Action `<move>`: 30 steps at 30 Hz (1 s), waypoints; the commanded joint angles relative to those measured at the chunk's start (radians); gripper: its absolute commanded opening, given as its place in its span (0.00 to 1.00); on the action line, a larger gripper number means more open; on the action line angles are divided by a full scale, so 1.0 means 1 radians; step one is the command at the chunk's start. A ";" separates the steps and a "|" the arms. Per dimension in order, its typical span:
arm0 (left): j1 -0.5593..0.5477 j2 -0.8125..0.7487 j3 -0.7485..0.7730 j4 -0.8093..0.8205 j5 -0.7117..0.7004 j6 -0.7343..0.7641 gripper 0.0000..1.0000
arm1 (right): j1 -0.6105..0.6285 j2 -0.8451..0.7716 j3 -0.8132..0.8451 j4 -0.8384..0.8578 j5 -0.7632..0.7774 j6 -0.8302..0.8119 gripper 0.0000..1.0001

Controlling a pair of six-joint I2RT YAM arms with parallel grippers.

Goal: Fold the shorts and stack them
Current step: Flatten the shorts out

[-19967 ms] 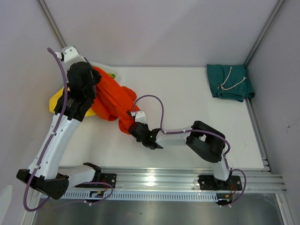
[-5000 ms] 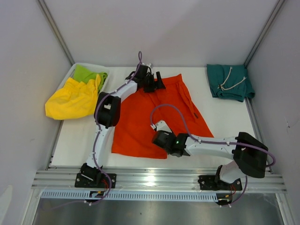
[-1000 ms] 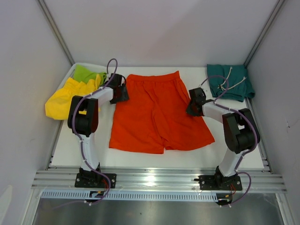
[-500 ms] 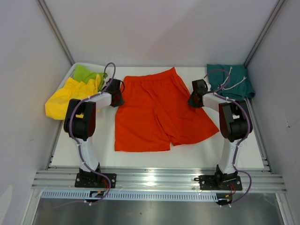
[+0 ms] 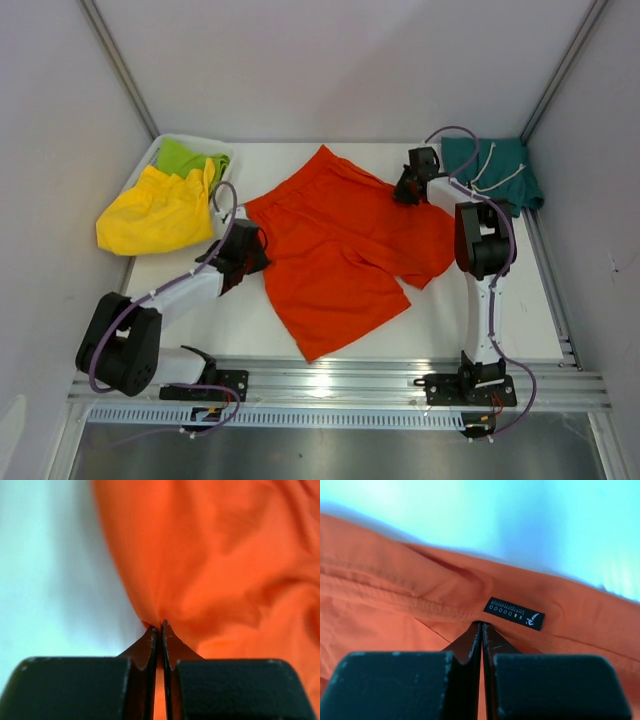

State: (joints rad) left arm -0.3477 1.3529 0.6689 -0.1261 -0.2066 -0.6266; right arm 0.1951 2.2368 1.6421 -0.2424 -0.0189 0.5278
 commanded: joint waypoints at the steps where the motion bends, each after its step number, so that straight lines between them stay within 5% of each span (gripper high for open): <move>1: -0.077 -0.055 -0.077 0.072 -0.037 -0.120 0.07 | 0.010 0.070 0.087 -0.026 -0.070 -0.057 0.01; 7: -0.203 -0.044 -0.173 0.120 -0.083 -0.238 0.16 | 0.032 0.153 0.235 -0.055 -0.119 -0.087 0.02; 9: -0.255 -0.063 -0.178 0.099 -0.120 -0.263 0.33 | 0.035 0.158 0.248 -0.038 -0.136 -0.089 0.02; 10: -0.272 -0.078 -0.180 0.064 -0.172 -0.290 0.59 | 0.036 0.159 0.251 -0.032 -0.142 -0.089 0.03; 13: -0.306 -0.147 -0.193 0.002 -0.206 -0.306 0.99 | 0.037 0.159 0.286 -0.028 -0.153 -0.089 0.05; 15: -0.306 -0.185 -0.181 -0.036 -0.220 -0.292 0.99 | 0.032 0.155 0.326 -0.043 -0.165 -0.092 0.12; 18: -0.303 -0.259 -0.138 -0.112 -0.257 -0.251 0.99 | 0.030 0.115 0.351 -0.052 -0.179 -0.101 0.35; 20: -0.287 -0.285 -0.114 -0.156 -0.272 -0.216 0.99 | 0.030 0.081 0.351 -0.055 -0.187 -0.103 0.40; 23: -0.194 -0.288 -0.088 -0.135 -0.214 -0.170 0.99 | 0.032 -0.005 0.326 -0.070 -0.213 -0.123 0.53; 24: -0.165 -0.287 -0.091 -0.120 -0.159 -0.159 0.99 | 0.032 -0.060 0.311 -0.075 -0.225 -0.133 0.64; 27: -0.076 -0.278 -0.091 -0.090 -0.119 -0.114 0.99 | 0.046 -0.217 0.170 -0.048 -0.240 -0.155 0.82; 30: 0.005 -0.255 -0.080 -0.052 -0.094 -0.084 0.99 | 0.078 -0.368 -0.054 0.012 -0.219 -0.172 0.84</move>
State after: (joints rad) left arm -0.4015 1.0836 0.5514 -0.2390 -0.3496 -0.7731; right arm 0.2371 2.0598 1.7023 -0.2955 -0.2253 0.3950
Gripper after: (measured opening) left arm 0.993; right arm 0.833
